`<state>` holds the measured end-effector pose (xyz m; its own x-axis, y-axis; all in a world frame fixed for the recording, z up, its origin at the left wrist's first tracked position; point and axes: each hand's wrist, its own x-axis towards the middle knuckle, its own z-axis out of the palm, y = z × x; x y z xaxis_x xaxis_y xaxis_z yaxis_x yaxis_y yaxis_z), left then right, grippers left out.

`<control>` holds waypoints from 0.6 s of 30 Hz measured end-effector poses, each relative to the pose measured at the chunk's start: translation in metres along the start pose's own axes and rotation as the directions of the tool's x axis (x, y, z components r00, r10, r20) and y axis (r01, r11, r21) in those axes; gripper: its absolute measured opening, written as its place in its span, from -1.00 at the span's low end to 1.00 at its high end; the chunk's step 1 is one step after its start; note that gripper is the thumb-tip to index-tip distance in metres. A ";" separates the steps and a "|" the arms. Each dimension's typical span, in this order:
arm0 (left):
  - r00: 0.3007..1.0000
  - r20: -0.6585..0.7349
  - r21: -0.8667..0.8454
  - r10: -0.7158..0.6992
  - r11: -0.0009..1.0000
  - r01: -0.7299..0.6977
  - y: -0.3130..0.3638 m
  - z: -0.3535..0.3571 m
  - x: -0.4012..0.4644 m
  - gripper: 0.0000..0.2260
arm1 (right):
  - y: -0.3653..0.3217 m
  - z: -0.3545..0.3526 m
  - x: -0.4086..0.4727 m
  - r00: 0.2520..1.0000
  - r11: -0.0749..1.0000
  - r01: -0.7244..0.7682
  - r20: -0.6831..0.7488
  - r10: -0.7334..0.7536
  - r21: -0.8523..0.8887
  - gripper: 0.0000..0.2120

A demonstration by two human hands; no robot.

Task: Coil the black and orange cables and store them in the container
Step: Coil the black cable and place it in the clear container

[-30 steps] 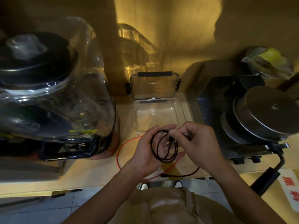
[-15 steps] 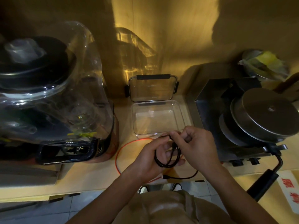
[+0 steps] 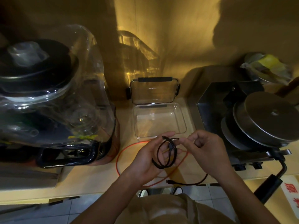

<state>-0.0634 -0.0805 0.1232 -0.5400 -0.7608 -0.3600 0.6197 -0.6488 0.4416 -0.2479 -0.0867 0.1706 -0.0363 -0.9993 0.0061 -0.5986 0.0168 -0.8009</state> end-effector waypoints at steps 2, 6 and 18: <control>1.000 0.023 0.014 -0.017 1.000 0.016 -0.001 0.003 0.000 -0.58 | -0.001 0.004 0.000 1.000 1.000 0.019 0.015 -0.019 -0.010 -0.68; 0.998 0.057 0.041 -0.041 0.998 0.038 -0.003 0.009 0.001 -0.52 | -0.006 0.015 0.001 0.998 0.998 0.063 0.016 -0.063 -0.021 -0.74; 0.998 0.003 -0.020 -0.067 0.998 0.067 -0.007 0.011 0.001 -0.58 | -0.008 0.017 0.003 0.996 0.996 0.069 0.058 -0.066 -0.054 -0.82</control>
<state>-0.0743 -0.0766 0.1287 -0.5816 -0.7158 -0.3865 0.5933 -0.6983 0.4005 -0.2293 -0.0903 0.1670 0.0499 -0.9985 0.0243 -0.6422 -0.0507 -0.7648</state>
